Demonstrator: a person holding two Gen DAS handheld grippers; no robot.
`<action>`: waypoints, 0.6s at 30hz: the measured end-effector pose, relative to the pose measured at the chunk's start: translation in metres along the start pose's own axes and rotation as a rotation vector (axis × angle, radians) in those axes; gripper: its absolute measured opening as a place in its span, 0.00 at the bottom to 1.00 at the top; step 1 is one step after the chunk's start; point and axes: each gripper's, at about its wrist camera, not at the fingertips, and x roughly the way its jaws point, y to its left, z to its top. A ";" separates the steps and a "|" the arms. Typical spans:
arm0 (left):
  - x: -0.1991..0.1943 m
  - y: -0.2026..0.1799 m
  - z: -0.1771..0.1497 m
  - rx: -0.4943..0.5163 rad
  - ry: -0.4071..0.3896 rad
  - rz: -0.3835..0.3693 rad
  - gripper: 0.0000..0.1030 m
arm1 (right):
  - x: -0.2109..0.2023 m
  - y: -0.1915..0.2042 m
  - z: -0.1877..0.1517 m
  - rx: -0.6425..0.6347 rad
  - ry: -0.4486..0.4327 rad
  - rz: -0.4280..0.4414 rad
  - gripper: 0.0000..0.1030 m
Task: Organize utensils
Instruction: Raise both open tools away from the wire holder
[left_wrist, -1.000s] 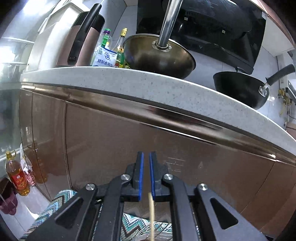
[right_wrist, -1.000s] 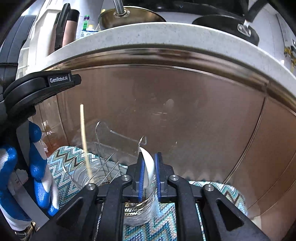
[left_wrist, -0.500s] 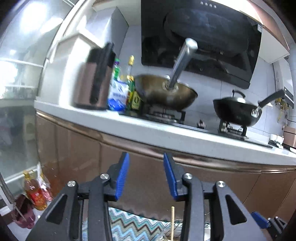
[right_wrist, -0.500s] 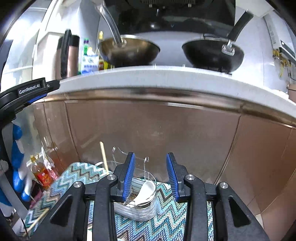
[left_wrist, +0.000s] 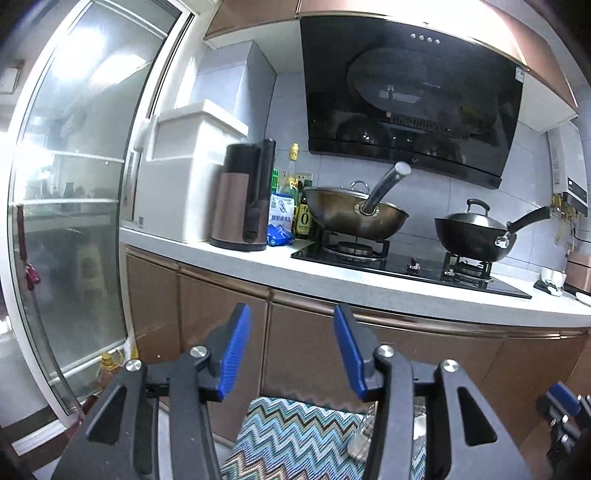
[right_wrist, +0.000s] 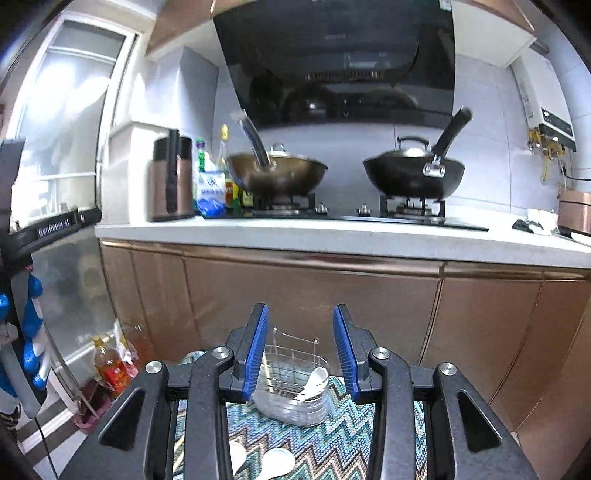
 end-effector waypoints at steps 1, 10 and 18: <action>-0.007 0.002 0.001 0.005 0.000 -0.003 0.44 | -0.009 0.001 0.003 0.002 -0.010 0.006 0.35; -0.053 0.028 0.002 0.014 0.050 -0.036 0.44 | -0.064 0.007 0.004 0.019 -0.060 0.068 0.35; -0.048 0.041 -0.020 0.014 0.147 -0.050 0.44 | -0.070 -0.013 -0.013 0.061 -0.043 0.085 0.35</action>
